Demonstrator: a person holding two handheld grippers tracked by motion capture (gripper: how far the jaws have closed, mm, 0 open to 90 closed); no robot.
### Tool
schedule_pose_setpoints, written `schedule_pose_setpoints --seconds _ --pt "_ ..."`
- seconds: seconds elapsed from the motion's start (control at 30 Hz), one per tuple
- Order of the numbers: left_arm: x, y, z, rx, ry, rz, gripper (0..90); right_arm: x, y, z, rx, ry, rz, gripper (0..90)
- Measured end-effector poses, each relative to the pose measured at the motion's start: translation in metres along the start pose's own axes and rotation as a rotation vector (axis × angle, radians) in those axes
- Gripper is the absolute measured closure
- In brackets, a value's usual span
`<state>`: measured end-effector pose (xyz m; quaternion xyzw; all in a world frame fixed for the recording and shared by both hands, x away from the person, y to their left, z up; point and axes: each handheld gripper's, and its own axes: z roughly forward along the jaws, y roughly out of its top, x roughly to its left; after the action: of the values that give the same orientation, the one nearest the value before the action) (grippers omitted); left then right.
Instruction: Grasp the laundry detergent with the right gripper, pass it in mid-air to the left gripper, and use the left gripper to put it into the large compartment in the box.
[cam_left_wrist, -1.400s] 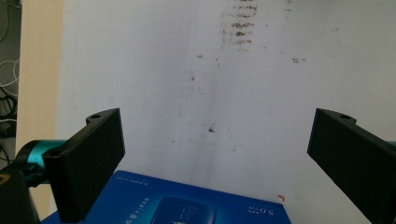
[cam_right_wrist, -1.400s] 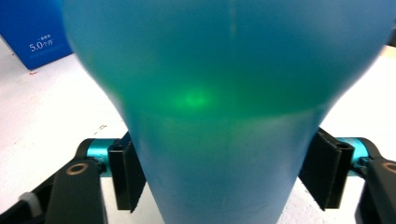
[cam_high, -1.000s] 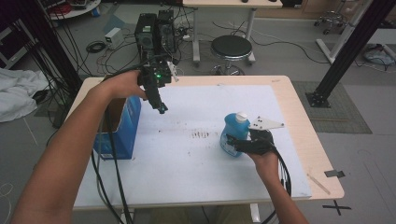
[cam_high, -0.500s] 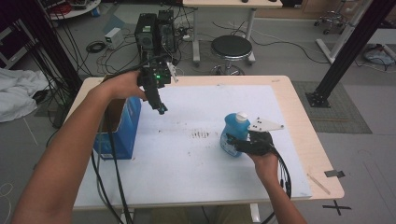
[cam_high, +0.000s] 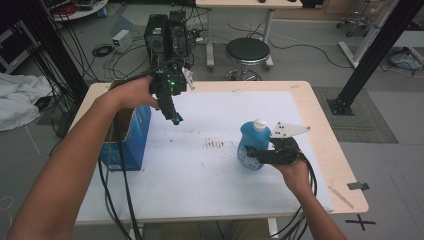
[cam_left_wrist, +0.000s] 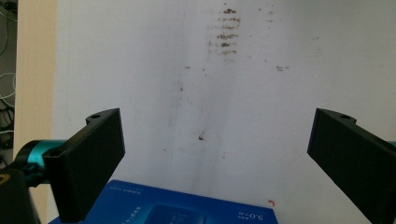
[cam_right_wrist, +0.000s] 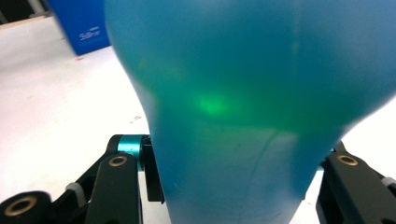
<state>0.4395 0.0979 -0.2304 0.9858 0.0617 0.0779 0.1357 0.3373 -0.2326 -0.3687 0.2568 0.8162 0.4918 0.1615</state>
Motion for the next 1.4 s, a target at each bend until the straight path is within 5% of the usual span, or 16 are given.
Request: schedule_pose_setpoints --seconds 0.33,0.73,1.4 --pt "-0.026 0.012 -0.013 -0.006 -0.007 0.04 4.0 -0.011 0.015 -0.021 0.013 0.181 -0.046 45.6" --pt "-0.06 0.03 -0.026 -0.009 -0.018 0.082 4.0 -0.009 0.036 -0.01 0.014 0.41 -0.121 45.8" --pt "-0.083 0.05 -0.032 -0.022 -0.113 0.052 4.0 0.007 0.063 0.029 0.033 0.548 -0.234 45.8"
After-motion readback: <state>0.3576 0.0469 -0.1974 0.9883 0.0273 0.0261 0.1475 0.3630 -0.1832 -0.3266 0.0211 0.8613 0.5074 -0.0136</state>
